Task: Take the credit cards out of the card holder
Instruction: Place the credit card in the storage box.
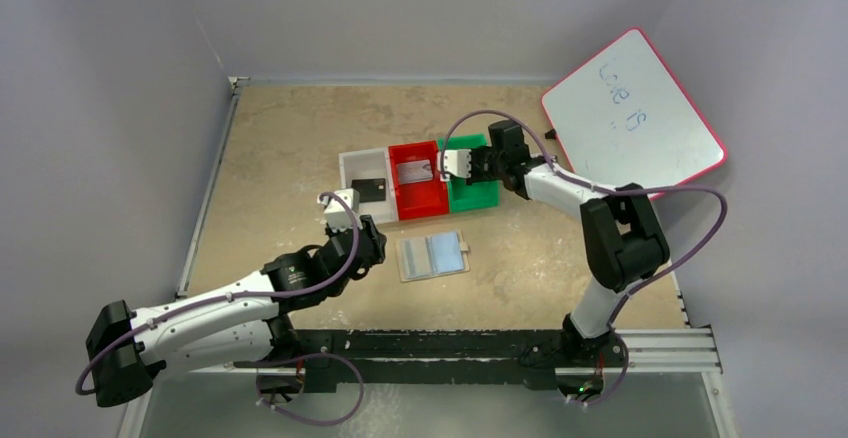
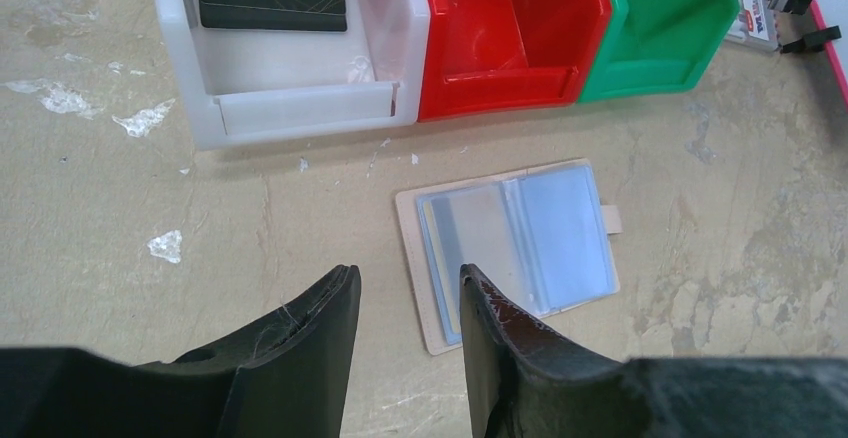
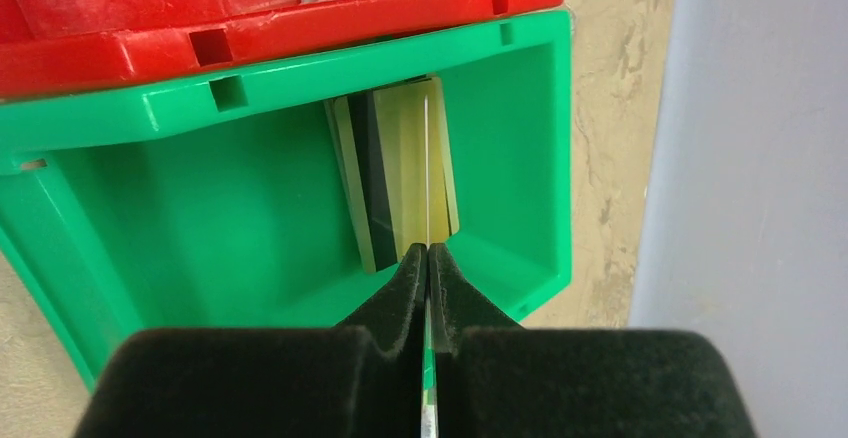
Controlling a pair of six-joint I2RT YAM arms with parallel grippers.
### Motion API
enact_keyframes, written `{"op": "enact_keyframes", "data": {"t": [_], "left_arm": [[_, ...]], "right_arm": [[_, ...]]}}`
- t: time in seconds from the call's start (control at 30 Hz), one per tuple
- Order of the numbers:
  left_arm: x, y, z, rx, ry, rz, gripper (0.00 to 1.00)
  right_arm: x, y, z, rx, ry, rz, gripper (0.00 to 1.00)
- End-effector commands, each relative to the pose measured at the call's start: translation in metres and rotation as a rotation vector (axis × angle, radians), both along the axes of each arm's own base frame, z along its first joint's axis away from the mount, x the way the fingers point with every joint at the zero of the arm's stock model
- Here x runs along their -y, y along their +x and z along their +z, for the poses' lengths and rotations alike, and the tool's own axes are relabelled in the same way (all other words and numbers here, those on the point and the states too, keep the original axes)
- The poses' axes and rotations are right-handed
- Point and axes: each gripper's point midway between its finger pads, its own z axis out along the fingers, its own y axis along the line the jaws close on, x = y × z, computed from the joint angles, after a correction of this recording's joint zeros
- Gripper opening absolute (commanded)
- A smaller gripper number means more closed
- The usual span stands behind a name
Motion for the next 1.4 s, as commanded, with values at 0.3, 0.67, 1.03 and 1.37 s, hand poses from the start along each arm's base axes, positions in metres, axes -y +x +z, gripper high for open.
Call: {"op": "enact_keyframes", "data": {"t": [0.3, 0.67, 1.03, 1.37], "left_arm": [[-0.002, 0.003, 0.012, 0.027, -0.016, 0.022, 0.41], [-0.002, 0.003, 0.007, 0.013, -0.002, 0.023, 0.41], [-0.003, 0.002, 0.005, 0.01, 0.006, 0.028, 0.41], [-0.001, 0.001, 0.002, -0.002, 0.006, 0.015, 0.42]], "right_arm": [[-0.009, 0.035, 0.013, 0.164, 0.038, -0.002, 0.0], [-0.009, 0.038, -0.007, 0.129, 0.013, -0.006, 0.04], [-0.008, 0.031, -0.01, 0.079, 0.014, -0.007, 0.24], [-0.008, 0.017, 0.01, 0.043, 0.039, -0.003, 0.41]]}}
